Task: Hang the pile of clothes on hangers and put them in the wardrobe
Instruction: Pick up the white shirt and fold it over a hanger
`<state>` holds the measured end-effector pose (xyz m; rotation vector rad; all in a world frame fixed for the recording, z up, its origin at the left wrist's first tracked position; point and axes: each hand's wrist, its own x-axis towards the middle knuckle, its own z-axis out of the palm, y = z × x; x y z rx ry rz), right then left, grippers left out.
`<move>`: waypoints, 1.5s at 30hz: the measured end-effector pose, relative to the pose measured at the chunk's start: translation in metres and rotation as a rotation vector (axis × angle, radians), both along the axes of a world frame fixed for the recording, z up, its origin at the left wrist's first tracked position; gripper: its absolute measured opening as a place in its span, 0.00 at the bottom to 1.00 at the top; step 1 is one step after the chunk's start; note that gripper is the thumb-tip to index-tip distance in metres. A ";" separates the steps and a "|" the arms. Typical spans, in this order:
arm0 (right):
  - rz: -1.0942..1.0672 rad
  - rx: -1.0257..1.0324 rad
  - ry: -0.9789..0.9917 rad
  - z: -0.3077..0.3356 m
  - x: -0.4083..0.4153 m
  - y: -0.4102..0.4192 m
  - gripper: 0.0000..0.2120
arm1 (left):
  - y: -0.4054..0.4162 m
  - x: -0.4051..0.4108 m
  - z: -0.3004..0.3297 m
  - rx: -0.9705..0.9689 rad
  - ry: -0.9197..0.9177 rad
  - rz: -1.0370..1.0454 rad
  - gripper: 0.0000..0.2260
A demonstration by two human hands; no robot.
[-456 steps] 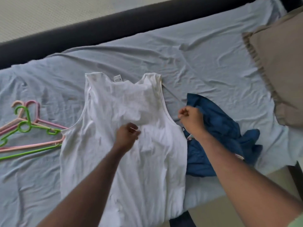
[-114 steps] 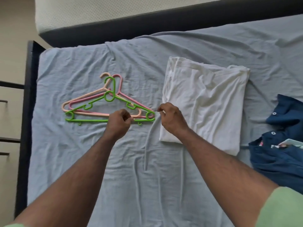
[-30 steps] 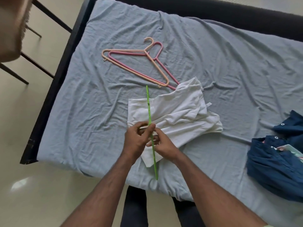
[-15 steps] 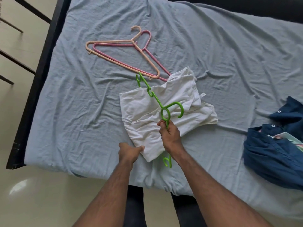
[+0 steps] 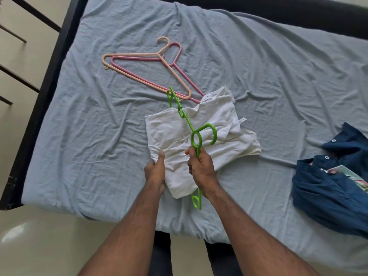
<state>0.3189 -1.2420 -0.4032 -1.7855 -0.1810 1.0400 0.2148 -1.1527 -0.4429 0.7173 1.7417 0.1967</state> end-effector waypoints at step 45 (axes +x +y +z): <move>0.129 -0.020 -0.288 0.102 0.024 0.023 0.15 | 0.058 0.018 0.122 0.625 0.152 -1.340 0.25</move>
